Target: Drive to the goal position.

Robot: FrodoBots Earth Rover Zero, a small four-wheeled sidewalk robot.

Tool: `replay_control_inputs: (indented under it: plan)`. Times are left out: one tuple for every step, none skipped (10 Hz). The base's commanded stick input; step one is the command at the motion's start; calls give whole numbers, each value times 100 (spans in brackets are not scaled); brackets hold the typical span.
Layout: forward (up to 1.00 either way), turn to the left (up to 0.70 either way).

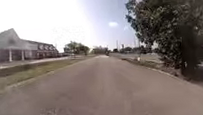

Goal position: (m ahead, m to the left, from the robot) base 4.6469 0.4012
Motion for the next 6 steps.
replay_control_inputs:
  plan:
    - [91,-2]
    - [91,-3]
    - [91,-1]
    - [91,-1]
    - [91,-38]
    - [91,-25]
